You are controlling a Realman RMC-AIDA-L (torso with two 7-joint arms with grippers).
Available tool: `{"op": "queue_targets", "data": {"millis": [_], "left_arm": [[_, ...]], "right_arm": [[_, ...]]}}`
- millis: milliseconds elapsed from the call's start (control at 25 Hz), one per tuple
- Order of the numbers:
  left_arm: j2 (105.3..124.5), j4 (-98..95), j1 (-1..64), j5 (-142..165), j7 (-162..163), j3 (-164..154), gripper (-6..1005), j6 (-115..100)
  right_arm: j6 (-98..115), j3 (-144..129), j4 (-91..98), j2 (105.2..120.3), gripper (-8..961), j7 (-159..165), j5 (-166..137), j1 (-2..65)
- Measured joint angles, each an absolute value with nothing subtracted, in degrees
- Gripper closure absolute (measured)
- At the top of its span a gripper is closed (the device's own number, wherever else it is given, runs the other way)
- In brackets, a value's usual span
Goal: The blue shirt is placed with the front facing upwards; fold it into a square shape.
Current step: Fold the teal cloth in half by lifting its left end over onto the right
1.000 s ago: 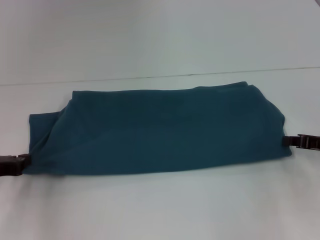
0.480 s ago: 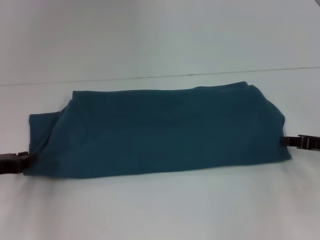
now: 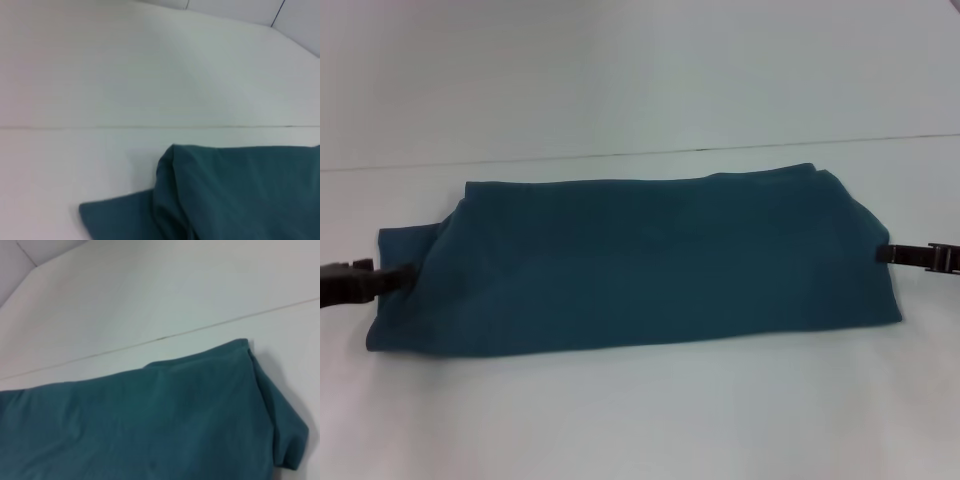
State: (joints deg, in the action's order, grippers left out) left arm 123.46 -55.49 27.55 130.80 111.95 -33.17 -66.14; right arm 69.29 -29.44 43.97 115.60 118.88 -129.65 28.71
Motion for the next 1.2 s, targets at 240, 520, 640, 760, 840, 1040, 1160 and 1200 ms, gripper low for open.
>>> {"op": "queue_targets", "data": {"millis": [240,520,640,760,840,1040,1160,1200], "left_arm": [[123.64,-54.78,28.42,131.25,112.25,-35.04,284,-63.76],[123.72,-52.65,29.47,131.3,112.27,-36.26,260,-60.12],[123.69,-52.24,29.91,131.33,112.1,-36.35,261,-59.75],[123.69,-51.9,30.02,131.56,112.06,-37.4,262,-58.47],[123.78,-51.58,29.93,131.99,112.16,-38.35,262,-56.41],[123.85,-50.45,29.68,132.26,112.2,-38.99,261,-52.83],[123.85,-50.34,29.51,132.49,112.08,-38.92,260,-51.92],[123.84,-50.32,29.49,132.67,112.08,-38.86,260,-51.77]], "right_arm": [[69.26,-29.28,44.01,115.53,405,119.15,-129.47,28.93],[69.31,-29.26,44.04,115.56,350,119.25,-129.45,28.68],[69.36,-29.26,43.97,115.56,350,119.27,-129.45,28.57],[69.37,-29.26,43.8,115.56,351,119.27,-129.45,28.5],[69.37,-29.26,43.71,115.57,351,119.27,-129.45,28.48],[69.37,-29.26,43.64,115.56,351,119.27,-129.46,28.47],[69.36,-29.26,43.62,115.56,350,119.29,-129.46,28.48],[69.36,-29.27,43.61,115.57,350,119.3,-129.46,28.47]]}}
